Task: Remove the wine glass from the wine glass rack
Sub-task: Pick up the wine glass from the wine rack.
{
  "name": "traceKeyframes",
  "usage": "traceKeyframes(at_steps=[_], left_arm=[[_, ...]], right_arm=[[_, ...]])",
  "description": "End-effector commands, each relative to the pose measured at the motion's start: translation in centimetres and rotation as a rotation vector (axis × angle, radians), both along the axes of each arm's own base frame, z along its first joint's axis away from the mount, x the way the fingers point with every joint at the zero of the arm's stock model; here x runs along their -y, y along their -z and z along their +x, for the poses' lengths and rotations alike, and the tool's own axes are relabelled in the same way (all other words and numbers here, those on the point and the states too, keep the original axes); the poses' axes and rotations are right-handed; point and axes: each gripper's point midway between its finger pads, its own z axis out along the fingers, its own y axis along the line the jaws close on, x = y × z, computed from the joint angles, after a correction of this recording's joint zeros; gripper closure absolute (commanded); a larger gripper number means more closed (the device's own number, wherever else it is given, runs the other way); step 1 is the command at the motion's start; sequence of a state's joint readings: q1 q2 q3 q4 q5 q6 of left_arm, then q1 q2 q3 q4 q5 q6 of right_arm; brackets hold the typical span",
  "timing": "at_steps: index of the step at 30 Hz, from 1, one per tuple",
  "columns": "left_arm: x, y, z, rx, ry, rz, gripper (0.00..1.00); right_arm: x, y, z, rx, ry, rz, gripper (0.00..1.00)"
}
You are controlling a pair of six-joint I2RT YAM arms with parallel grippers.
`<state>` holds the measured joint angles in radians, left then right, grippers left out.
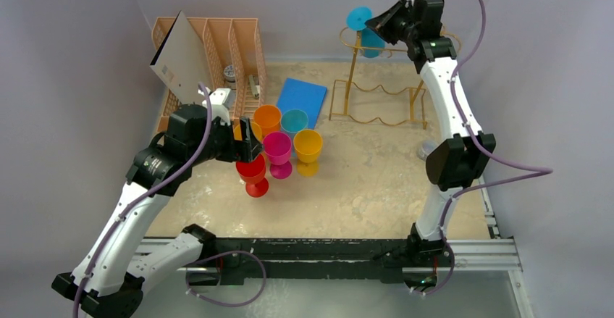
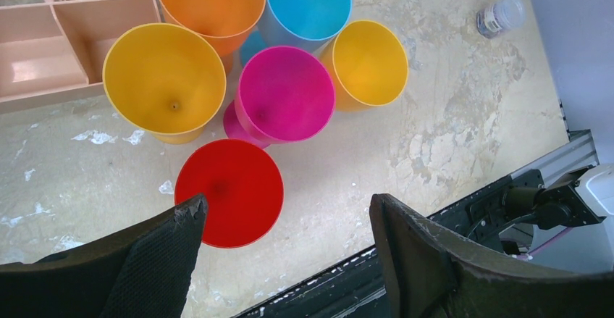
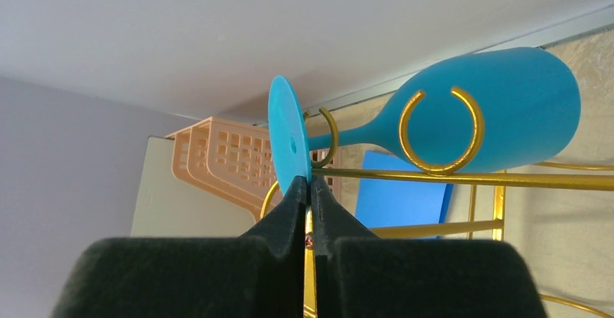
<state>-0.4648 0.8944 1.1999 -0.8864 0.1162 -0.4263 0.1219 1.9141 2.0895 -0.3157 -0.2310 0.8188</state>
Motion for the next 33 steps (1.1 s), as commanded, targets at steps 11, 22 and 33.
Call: traceKeyframes(at_steps=[11,22,33], left_arm=[[0.4,-1.8,0.6,0.04,0.004,-0.034,0.19],[0.4,-1.9,0.6,0.042,0.006,-0.031,0.19],[0.5,-2.5,0.5,0.051,0.014,-0.044,0.19]], right_arm=[[0.2,-4.1,0.4,0.12,0.035,0.144,1.0],[0.6,-5.4,1.6,0.18,0.06,0.165,1.0],[-0.4,-7.6,2.2,0.249,-0.019,0.162,1.0]])
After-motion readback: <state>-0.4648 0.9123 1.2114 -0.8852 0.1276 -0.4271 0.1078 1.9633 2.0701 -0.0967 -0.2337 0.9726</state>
